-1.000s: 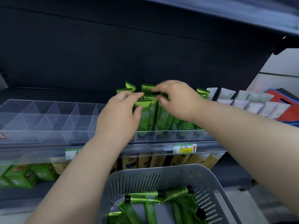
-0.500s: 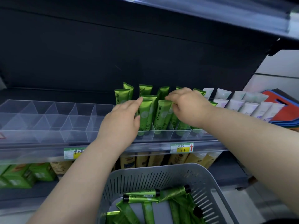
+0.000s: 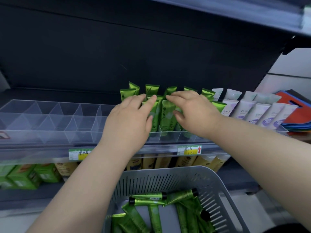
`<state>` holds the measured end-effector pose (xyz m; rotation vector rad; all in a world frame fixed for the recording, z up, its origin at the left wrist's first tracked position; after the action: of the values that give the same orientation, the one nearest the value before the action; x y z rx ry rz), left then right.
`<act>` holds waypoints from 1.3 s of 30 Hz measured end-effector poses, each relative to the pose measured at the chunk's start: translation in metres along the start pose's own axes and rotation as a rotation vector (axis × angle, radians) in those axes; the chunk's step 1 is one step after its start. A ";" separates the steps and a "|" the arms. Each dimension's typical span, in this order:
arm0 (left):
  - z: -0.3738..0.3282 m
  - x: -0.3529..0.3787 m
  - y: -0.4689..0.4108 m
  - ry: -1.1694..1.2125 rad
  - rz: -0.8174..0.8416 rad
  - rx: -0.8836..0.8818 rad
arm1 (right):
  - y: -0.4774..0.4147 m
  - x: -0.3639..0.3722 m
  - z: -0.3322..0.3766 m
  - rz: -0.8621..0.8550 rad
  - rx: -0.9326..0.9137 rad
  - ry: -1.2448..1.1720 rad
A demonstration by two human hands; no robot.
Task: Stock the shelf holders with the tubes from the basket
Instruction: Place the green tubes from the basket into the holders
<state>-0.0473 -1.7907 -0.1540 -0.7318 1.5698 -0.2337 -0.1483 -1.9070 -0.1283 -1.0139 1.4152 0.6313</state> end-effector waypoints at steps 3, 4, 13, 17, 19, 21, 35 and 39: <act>-0.014 0.002 0.010 -0.056 0.008 0.073 | 0.017 0.002 0.008 -0.068 -0.050 -0.059; -0.018 0.004 0.015 -0.067 0.013 0.094 | 0.024 0.004 0.011 -0.090 -0.070 -0.077; -0.039 0.033 0.079 -0.102 0.213 0.153 | 0.104 0.056 0.021 -0.063 -0.072 -0.198; -0.050 0.056 0.119 -0.074 0.347 0.140 | 0.143 0.088 0.017 0.019 -0.022 -0.263; -0.057 0.069 0.136 -0.020 0.463 0.092 | 0.163 0.108 0.011 0.118 0.026 -0.294; -0.060 0.086 0.152 -0.013 0.551 0.032 | 0.180 0.130 0.004 0.212 0.074 -0.312; -0.029 0.207 0.262 -0.055 1.259 -0.322 | 0.226 0.256 0.005 0.674 0.230 -0.534; -0.018 0.219 0.272 0.004 1.236 -0.467 | 0.229 0.279 0.018 0.780 0.170 -0.541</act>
<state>-0.1422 -1.7107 -0.4812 0.0070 1.8222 1.0578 -0.3070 -1.8419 -0.4467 -0.0886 1.3109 1.2184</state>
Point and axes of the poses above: each hand's wrist, its own y-axis away from the middle knuckle, its own x-axis out of the palm, z = x × y, the point moved 5 cm from there along -y, towards the middle knuckle
